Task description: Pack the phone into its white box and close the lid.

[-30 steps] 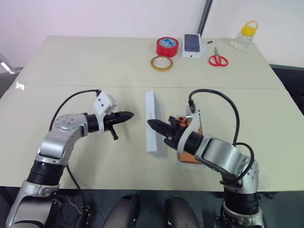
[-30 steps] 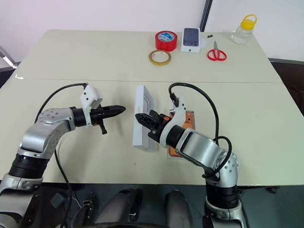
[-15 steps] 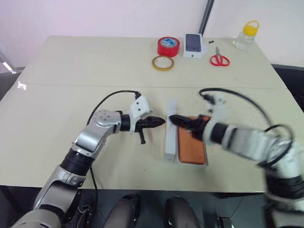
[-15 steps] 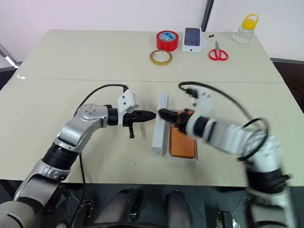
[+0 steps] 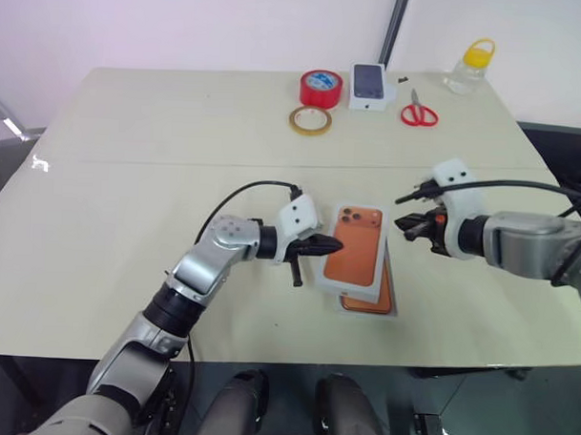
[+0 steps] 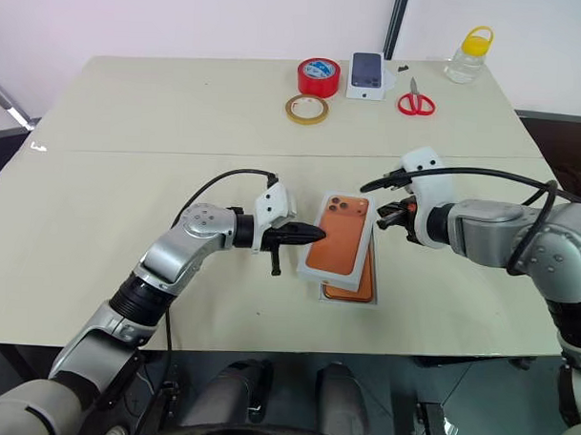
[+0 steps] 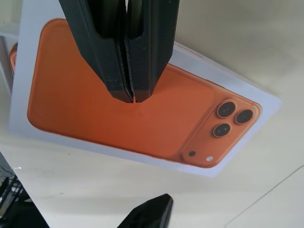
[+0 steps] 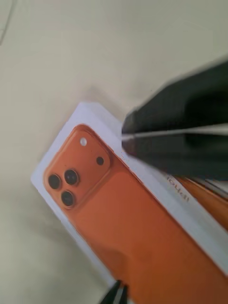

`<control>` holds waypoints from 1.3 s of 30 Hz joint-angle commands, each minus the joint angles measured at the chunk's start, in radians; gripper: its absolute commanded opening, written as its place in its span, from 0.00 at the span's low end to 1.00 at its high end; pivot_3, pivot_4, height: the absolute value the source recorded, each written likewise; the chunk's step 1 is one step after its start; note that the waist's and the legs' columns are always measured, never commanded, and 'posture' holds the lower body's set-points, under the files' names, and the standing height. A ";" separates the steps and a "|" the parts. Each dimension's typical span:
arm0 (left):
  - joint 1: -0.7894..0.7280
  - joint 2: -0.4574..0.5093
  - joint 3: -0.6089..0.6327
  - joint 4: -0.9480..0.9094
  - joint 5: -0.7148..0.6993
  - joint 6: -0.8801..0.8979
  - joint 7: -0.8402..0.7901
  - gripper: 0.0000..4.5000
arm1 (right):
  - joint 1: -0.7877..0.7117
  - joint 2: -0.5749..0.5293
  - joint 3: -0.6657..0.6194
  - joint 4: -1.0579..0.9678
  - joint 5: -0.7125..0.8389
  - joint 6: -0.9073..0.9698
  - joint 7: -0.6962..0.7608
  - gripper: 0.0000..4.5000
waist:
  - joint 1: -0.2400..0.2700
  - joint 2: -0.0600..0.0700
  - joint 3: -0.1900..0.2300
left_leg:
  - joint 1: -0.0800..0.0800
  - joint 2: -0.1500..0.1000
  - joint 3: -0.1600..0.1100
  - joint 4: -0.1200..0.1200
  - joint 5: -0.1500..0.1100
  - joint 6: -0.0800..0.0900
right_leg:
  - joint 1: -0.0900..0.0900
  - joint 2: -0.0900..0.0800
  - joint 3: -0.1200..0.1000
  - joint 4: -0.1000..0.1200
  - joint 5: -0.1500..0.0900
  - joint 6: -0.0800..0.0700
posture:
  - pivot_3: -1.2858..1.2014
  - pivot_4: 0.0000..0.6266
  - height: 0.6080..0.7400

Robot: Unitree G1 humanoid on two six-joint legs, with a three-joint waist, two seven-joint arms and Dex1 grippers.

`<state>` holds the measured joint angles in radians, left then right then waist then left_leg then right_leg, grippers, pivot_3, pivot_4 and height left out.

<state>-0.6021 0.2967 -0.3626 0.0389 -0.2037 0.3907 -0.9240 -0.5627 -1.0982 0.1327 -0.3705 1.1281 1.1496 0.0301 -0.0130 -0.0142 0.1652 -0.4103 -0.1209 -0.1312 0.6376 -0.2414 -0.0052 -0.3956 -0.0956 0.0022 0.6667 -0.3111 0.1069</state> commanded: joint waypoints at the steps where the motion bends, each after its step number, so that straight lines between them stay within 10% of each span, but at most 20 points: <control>1: -0.011 0.035 0.065 -0.025 0.007 0.001 0.029 0.02 | 0.008 -0.063 0.059 -0.073 -0.231 -0.086 0.125 0.01 | 0.000 0.000 0.000 | 0.000 0.000 0.000 0.000 0.000 0.000 | 0.000 0.000 0.000 0.000 0.000 0.000 | 0.52 0.24 1.00; 15: -0.097 0.059 -0.012 0.148 0.089 -0.013 -0.038 0.02 | 0.077 -0.015 0.096 -0.107 -0.532 -0.088 0.369 0.01 | 0.003 0.000 0.000 | 0.000 -0.001 0.000 0.000 0.002 -0.003 | 0.000 -0.001 0.000 0.000 0.000 0.000 | 0.52 0.24 1.00; 39: -0.055 -0.024 -0.097 -0.012 0.097 0.012 -0.137 0.02 | 0.196 0.003 -0.012 -0.276 -0.609 -0.007 0.542 0.01 | 0.004 0.000 0.000 | -0.001 -0.002 -0.001 0.002 0.002 -0.003 | 0.001 -0.001 0.000 0.000 0.000 0.000 | 0.52 0.24 1.00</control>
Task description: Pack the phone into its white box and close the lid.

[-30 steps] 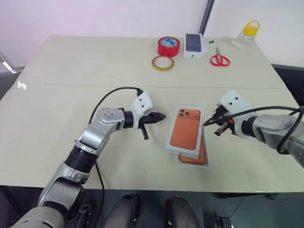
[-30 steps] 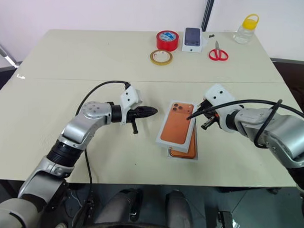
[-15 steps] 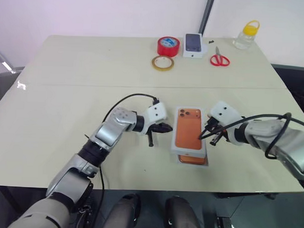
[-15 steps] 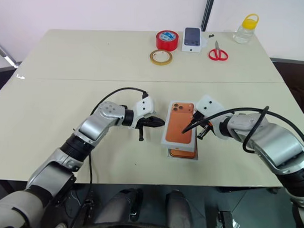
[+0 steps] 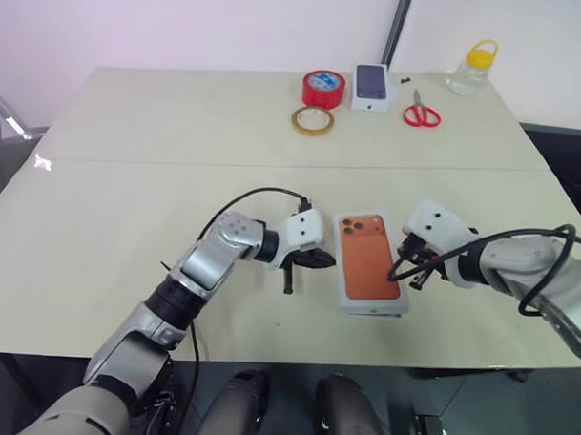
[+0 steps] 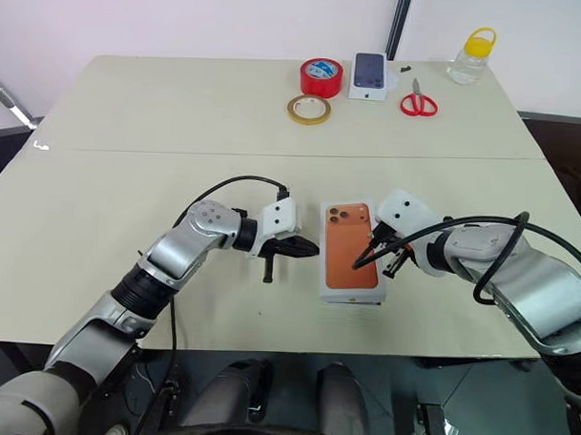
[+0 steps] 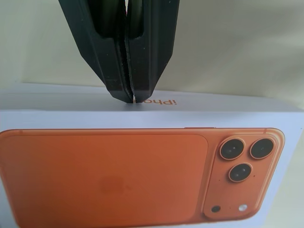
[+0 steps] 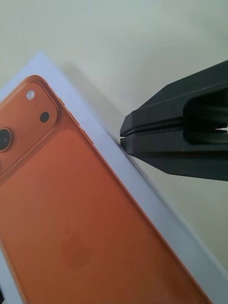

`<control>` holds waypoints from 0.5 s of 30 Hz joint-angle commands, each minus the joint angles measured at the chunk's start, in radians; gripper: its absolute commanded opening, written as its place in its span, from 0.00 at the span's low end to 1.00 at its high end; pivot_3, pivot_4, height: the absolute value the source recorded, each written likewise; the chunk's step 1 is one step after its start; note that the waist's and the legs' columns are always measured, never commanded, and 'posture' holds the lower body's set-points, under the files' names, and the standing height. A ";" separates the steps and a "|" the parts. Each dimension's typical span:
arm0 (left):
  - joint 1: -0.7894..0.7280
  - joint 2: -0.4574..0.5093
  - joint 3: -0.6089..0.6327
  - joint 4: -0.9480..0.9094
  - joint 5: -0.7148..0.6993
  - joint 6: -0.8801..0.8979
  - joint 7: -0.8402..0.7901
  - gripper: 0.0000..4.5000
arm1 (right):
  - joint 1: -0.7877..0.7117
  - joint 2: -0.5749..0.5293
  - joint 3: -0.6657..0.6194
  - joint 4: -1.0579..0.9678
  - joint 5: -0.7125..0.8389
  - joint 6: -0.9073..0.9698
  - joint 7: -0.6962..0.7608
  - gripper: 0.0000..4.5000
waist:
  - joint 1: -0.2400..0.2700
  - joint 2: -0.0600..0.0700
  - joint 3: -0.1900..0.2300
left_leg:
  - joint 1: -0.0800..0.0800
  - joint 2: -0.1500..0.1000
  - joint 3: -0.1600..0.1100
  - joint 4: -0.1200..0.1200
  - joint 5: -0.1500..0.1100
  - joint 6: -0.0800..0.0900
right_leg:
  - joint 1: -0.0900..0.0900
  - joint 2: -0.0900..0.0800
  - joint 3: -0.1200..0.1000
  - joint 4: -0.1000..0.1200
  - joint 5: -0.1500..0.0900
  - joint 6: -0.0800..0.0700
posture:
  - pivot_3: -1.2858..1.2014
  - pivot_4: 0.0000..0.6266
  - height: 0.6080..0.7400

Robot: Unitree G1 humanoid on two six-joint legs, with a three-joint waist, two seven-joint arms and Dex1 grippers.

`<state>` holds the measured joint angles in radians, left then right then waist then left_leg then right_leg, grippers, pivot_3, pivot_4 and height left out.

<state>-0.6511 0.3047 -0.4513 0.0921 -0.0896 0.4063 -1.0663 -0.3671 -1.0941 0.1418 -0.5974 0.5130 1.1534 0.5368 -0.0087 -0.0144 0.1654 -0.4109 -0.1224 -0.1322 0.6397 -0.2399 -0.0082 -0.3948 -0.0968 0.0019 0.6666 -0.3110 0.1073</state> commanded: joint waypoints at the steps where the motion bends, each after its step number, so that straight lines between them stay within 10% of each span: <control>1: -0.006 -0.033 -0.008 -0.067 -0.017 -0.002 0.006 0.02 | 0.003 -0.002 -0.024 -0.049 0.005 -0.010 0.039 0.01 | 0.000 0.000 0.000 | 0.000 0.000 0.000 0.000 0.000 0.000 | 0.000 0.000 0.000 0.000 0.000 0.000 | 0.52 0.24 1.00; 15: -0.001 -0.019 -0.006 -0.064 -0.012 0.020 0.002 0.02 | 0.055 0.027 -0.017 -0.048 -0.037 -0.010 0.055 0.01 | -0.001 0.000 0.000 | 0.000 0.000 0.000 0.002 0.000 0.000 | 0.001 0.000 -0.001 0.000 0.000 0.000 | 0.52 0.24 1.00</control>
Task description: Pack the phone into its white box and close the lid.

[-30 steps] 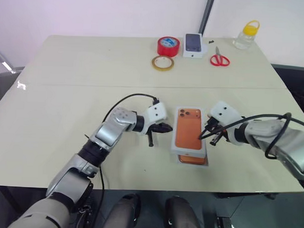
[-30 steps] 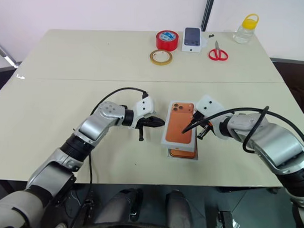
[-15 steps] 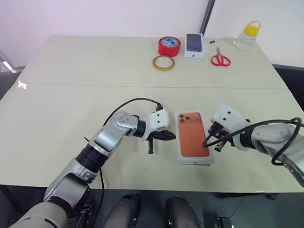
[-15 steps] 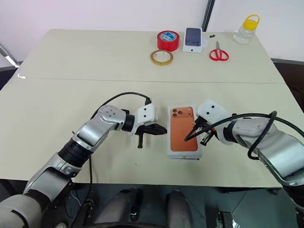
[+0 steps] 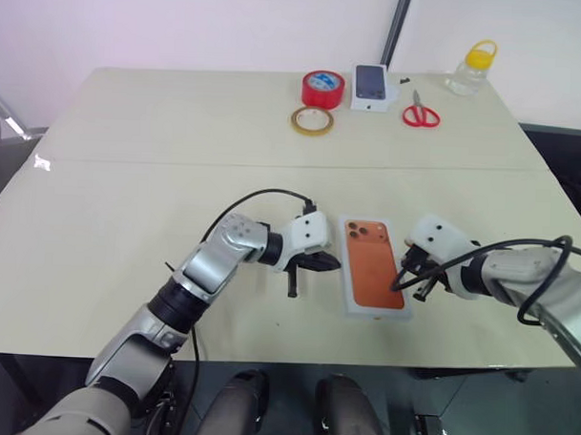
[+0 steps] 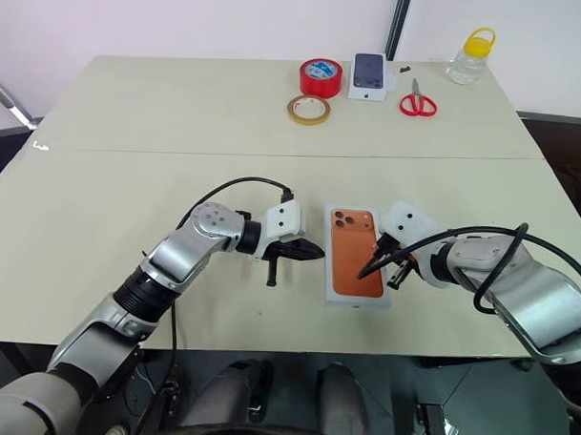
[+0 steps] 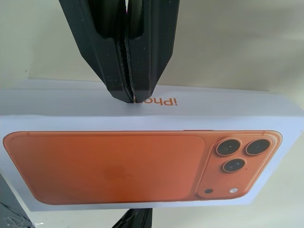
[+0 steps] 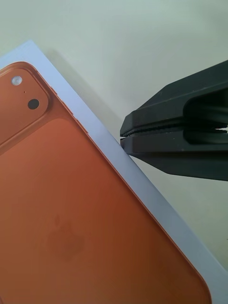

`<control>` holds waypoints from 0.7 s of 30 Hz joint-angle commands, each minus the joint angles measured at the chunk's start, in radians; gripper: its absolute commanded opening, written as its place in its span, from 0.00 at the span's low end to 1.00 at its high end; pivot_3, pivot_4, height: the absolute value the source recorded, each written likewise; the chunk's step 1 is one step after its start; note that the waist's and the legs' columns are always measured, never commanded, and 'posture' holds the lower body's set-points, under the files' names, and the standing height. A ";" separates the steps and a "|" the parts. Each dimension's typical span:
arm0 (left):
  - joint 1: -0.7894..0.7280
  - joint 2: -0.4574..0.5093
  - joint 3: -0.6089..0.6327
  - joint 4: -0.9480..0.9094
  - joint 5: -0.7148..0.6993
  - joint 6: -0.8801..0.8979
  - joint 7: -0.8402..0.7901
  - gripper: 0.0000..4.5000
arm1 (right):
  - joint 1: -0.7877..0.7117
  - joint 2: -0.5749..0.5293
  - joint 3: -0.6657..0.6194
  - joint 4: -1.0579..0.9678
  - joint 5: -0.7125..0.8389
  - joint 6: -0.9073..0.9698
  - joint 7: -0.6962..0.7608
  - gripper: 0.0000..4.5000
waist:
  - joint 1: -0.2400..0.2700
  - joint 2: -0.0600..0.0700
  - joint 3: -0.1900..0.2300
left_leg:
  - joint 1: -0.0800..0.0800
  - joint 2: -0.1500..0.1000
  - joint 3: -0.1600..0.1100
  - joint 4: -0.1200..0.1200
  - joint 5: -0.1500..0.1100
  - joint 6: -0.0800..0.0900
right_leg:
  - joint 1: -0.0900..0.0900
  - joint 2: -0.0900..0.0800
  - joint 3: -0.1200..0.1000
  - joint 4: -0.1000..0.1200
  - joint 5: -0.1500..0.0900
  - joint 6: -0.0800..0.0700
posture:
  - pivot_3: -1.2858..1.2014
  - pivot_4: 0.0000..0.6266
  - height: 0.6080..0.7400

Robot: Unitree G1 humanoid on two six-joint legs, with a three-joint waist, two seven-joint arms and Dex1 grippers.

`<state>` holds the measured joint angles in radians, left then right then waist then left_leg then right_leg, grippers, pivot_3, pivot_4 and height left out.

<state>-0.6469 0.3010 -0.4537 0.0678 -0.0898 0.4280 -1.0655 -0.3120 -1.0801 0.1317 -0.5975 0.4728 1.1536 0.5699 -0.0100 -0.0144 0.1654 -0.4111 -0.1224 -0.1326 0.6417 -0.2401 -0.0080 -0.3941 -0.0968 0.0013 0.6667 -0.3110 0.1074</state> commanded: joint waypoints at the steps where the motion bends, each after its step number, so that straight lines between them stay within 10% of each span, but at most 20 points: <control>1: -0.004 -0.010 -0.009 -0.031 -0.002 -0.004 0.002 0.02 | 0.000 0.014 -0.006 -0.047 0.002 -0.010 0.022 0.01 | 0.000 0.000 0.000 | 0.000 0.000 0.000 0.000 0.000 0.000 | 0.000 0.000 0.000 0.000 0.000 0.000 | 0.52 0.24 1.00; 21: -0.143 -0.089 0.120 0.123 -0.046 -0.002 0.090 0.02 | 0.209 -0.044 -0.311 -0.092 0.065 -0.196 0.275 0.01 | 0.018 0.000 0.000 | 0.000 0.000 0.000 0.004 -0.001 0.002 | 0.003 0.000 -0.002 -0.001 0.000 0.002 | 0.52 0.24 1.00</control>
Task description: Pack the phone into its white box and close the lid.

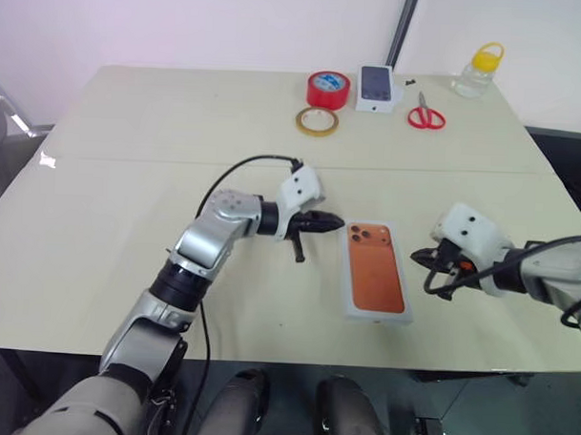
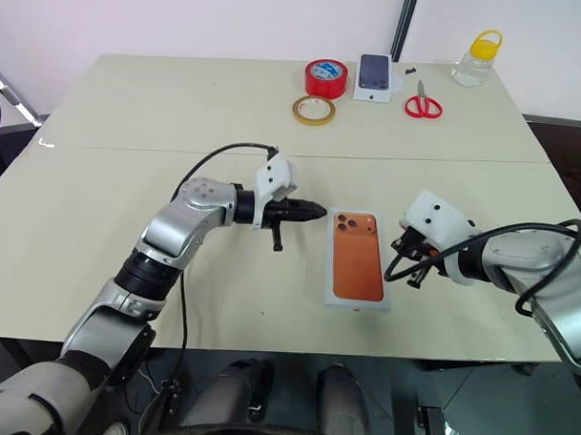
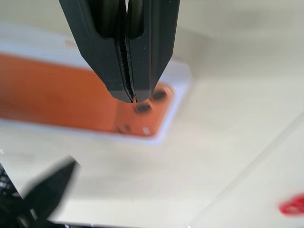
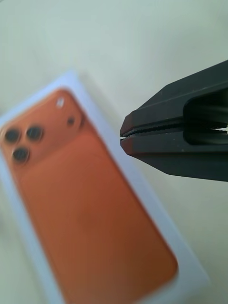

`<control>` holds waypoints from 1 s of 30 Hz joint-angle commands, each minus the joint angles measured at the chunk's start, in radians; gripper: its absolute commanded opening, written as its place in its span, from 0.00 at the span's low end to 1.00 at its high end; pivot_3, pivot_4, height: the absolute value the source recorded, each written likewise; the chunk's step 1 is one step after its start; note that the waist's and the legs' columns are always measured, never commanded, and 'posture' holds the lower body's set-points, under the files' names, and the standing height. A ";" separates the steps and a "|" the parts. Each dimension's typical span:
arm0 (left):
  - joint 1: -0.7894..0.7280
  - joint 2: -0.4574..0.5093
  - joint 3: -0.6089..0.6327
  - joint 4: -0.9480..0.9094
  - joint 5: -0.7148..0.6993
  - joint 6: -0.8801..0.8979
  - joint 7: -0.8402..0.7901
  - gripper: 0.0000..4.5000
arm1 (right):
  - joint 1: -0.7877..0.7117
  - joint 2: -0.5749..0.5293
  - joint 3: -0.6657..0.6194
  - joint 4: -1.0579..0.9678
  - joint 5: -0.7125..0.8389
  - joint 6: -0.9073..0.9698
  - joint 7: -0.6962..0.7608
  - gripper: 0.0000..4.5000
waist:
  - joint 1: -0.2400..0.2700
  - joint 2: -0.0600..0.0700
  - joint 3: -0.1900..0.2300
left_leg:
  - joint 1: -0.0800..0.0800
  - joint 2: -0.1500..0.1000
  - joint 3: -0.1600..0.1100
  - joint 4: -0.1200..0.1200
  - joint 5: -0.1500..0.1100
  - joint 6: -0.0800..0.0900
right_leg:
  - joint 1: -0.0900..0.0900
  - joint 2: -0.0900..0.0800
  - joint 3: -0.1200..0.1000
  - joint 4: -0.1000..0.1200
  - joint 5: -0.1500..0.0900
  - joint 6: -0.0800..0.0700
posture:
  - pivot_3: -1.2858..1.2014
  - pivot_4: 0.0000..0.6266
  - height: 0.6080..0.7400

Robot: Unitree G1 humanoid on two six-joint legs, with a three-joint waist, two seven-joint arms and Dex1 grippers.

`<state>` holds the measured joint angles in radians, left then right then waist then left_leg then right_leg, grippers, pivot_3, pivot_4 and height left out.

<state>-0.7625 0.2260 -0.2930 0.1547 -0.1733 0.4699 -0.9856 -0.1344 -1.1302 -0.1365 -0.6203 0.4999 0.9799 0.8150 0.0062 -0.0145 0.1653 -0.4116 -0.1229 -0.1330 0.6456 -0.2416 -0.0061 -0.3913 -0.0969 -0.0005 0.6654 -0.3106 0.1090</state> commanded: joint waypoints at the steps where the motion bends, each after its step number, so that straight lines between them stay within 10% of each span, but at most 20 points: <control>1: -0.037 -0.019 -0.078 0.069 0.077 -0.075 0.015 0.02 | 0.057 0.016 -0.036 -0.091 0.050 -0.022 0.034 0.01 | 0.003 0.000 0.000 | 0.000 0.000 0.000 0.000 0.000 0.000 | 0.000 0.000 0.000 0.000 0.000 0.000 | 0.52 0.24 1.00; 11: -0.035 -0.070 -0.231 0.227 0.232 -0.214 0.019 0.02 | 0.191 0.044 0.061 -0.122 -0.014 -0.009 -0.050 0.01 | 0.008 -0.001 -0.001 | 0.000 -0.001 0.000 0.001 0.000 0.000 | 0.001 0.000 0.000 0.000 0.000 0.000 | 0.52 0.24 1.00; 18: -0.076 -0.104 0.002 0.206 0.105 -0.181 0.131 0.02 | 0.100 0.141 -0.043 -0.041 -0.047 -0.125 -0.134 0.01 | 0.002 -0.003 0.001 | 0.000 -0.001 0.000 0.002 -0.001 0.001 | 0.001 0.000 0.000 0.000 0.000 0.001 | 0.52 0.24 1.00; 30: 0.203 0.247 0.335 -0.059 0.051 -0.077 0.260 0.02 | -0.167 0.270 -0.139 0.404 -0.016 -0.275 -0.081 0.01 | -0.023 -0.001 0.000 | 0.000 0.000 0.000 0.000 0.000 0.000 | -0.001 0.000 0.002 0.001 0.001 0.001 | 0.52 0.24 1.00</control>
<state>-0.5876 0.4511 -0.0113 0.1787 -0.0918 0.3687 -0.7345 -0.2875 -0.8511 -0.2726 -0.2358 0.4874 0.7456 0.7034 -0.0169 -0.0155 0.1651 -0.4111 -0.1232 -0.1329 0.6454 -0.2416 -0.0063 -0.3927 -0.0968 0.0019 0.6667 -0.3099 0.1100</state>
